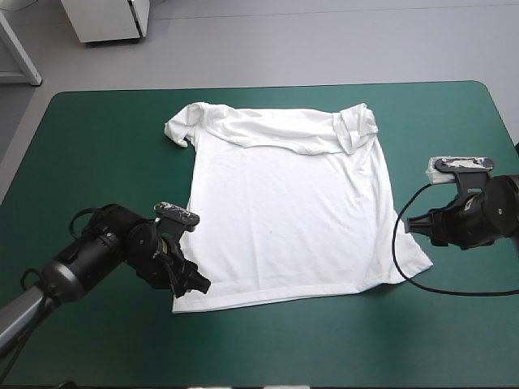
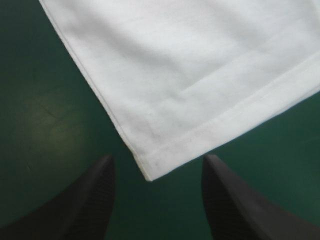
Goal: Fold the cloth
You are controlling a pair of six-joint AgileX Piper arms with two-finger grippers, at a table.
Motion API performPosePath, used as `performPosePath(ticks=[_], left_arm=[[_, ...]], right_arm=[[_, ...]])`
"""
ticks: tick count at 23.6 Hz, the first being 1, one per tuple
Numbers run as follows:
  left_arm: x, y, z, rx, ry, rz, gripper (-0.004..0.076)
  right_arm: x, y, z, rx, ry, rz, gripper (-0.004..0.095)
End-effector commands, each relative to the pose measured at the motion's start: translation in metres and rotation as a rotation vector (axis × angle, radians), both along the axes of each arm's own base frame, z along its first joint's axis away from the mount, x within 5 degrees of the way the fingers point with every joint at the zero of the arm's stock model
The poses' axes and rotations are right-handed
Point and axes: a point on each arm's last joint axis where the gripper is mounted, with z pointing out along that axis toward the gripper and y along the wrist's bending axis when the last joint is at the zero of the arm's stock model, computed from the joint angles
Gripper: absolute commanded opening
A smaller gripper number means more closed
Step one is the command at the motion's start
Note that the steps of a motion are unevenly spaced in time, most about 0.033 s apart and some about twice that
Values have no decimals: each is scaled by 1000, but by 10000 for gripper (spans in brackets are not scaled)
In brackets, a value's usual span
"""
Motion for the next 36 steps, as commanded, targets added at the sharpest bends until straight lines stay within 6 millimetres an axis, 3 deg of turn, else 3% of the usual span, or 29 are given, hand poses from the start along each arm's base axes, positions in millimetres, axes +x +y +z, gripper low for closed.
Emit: performPosePath(ticks=[1, 7, 11, 18, 22, 27, 36], left_arm=[[6, -6, -6, -9, 9, 67, 384], [2, -1, -35, 29, 71, 179, 384], [-3, -4, -52, -36, 79, 209, 379], [-7, -2, -80, -42, 98, 258, 136], [-3, -4, -84, -48, 86, 256, -8], [-1, -5, -84, -61, 67, 257, -9], [-1, -6, -84, -69, 66, 261, -9]], right_arm=[[-3, -2, 13, -9, -76, -5, 442], [-3, -4, 13, -33, -78, -3, 443], [-3, -5, 13, -37, -78, -3, 439], [-3, -4, 13, -35, -78, -3, 437], [-3, -4, 13, -35, -78, -3, 438], [5, -5, 6, -32, -64, -22, 448], [52, -2, -37, -23, 74, -49, 449]])
